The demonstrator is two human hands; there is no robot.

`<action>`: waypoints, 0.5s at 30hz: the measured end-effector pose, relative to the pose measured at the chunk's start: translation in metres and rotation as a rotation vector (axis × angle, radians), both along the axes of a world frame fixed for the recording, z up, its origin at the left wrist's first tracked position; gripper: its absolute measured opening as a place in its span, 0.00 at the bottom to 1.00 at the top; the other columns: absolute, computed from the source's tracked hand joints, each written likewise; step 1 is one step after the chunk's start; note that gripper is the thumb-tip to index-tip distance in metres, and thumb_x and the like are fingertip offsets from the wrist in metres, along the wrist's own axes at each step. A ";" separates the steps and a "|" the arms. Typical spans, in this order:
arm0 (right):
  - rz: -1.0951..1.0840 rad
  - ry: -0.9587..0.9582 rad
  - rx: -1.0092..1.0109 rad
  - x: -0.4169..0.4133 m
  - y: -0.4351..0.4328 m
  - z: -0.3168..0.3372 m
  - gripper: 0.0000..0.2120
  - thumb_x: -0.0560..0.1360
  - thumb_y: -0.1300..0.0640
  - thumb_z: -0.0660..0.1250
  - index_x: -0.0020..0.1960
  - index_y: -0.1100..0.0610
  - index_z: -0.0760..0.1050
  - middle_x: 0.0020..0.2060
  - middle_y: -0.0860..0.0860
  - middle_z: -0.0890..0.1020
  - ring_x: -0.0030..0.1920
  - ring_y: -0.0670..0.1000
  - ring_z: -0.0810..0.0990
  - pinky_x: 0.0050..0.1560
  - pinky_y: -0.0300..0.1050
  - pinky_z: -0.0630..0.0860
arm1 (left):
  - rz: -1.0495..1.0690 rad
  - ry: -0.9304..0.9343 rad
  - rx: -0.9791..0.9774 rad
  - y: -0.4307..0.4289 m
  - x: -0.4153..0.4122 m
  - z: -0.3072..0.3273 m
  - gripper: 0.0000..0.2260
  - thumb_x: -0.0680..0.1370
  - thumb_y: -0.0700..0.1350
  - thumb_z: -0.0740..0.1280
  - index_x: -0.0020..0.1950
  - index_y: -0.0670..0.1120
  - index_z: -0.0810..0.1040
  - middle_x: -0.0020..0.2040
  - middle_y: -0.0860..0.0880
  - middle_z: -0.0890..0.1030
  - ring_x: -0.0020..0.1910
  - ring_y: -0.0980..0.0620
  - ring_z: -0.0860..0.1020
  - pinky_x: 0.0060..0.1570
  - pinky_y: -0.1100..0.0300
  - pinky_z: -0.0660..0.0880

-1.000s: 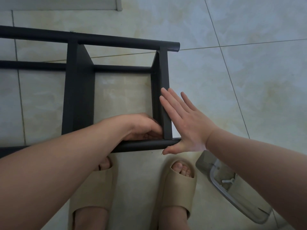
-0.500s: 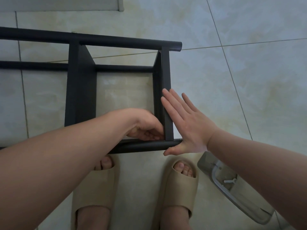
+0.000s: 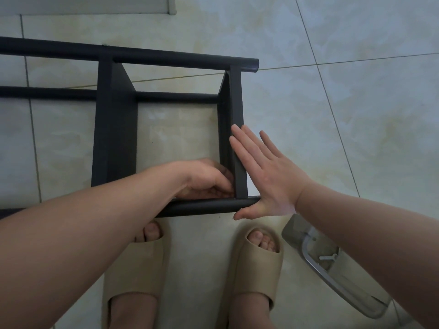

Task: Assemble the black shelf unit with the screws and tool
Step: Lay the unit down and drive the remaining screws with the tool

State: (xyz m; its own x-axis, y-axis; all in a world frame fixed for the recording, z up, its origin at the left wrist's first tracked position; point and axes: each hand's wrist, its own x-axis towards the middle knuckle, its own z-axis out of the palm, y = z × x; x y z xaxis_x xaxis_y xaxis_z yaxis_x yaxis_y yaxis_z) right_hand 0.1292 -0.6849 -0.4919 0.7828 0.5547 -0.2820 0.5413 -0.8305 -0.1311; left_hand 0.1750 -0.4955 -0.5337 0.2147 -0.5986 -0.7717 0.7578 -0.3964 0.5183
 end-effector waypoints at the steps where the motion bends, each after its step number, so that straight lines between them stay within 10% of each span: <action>1: -0.001 0.002 0.001 0.000 0.000 0.000 0.64 0.66 0.18 0.56 0.82 0.64 0.41 0.81 0.59 0.41 0.81 0.59 0.39 0.80 0.64 0.47 | 0.008 -0.001 -0.007 0.000 -0.001 0.000 0.09 0.77 0.28 0.64 0.53 0.36 0.79 0.54 0.32 0.80 0.48 0.44 0.83 0.52 0.57 0.81; 15: 0.005 0.004 -0.012 0.001 0.000 0.000 0.64 0.66 0.18 0.54 0.82 0.64 0.40 0.81 0.59 0.40 0.81 0.59 0.38 0.80 0.64 0.47 | -0.053 -0.049 -0.008 -0.002 -0.007 -0.002 0.07 0.78 0.34 0.66 0.50 0.36 0.83 0.48 0.37 0.84 0.46 0.44 0.83 0.56 0.51 0.78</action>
State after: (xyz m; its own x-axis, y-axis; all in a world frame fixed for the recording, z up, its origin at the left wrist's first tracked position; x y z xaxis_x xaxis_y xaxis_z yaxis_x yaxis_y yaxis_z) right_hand 0.1302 -0.6851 -0.4918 0.7785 0.5555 -0.2922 0.5453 -0.8291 -0.1234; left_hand 0.1677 -0.4974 -0.5354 0.2201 -0.6158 -0.7565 0.7096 -0.4311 0.5574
